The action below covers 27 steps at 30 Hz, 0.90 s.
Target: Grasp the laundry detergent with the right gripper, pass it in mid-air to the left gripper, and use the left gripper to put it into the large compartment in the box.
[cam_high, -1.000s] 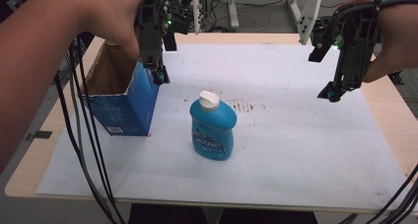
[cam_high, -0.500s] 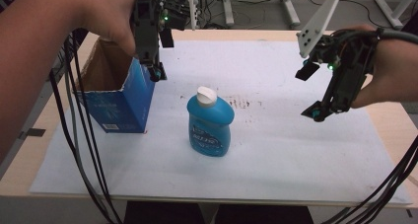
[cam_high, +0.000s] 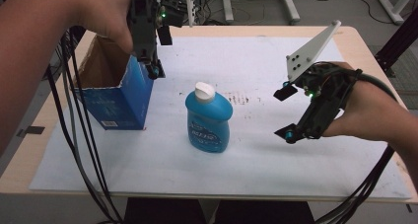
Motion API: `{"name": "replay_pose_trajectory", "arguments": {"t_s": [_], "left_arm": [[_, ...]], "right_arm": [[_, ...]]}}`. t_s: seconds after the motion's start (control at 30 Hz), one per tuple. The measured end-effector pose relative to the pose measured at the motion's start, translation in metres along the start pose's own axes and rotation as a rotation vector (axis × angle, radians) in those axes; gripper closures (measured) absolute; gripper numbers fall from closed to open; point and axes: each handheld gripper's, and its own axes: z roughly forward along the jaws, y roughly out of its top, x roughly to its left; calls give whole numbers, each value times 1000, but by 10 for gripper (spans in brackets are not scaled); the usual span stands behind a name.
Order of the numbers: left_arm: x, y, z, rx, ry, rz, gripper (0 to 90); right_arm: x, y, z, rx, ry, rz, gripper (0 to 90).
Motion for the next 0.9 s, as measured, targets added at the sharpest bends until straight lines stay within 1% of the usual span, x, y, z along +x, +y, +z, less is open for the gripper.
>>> {"name": "replay_pose_trajectory", "arguments": {"t_s": [0.03,0.07,0.1,0.23,0.3,0.5,0.63,0.83,0.9], "left_arm": [[0,0,0,-2,2,0,18],[0,1,0,-2,3,3,17],[-1,1,0,-3,1,2,17],[-1,2,0,-1,2,8,17],[-1,2,0,0,1,6,17],[-1,2,1,-5,1,4,18],[-2,2,1,-5,-2,6,17],[-2,0,3,-13,-9,5,17],[-2,-1,4,-13,-10,4,17]], "right_arm": [[0,0,0,0,0,0,40],[2,-1,5,-20,2,14,40],[2,-1,5,-20,2,14,40],[5,-4,17,-71,6,44,40],[6,-5,23,-93,-1,49,40],[11,-6,40,-168,6,73,40],[13,-6,53,-205,17,89,40],[15,-4,69,-266,19,109,40],[16,-2,75,-274,22,112,40]]}}
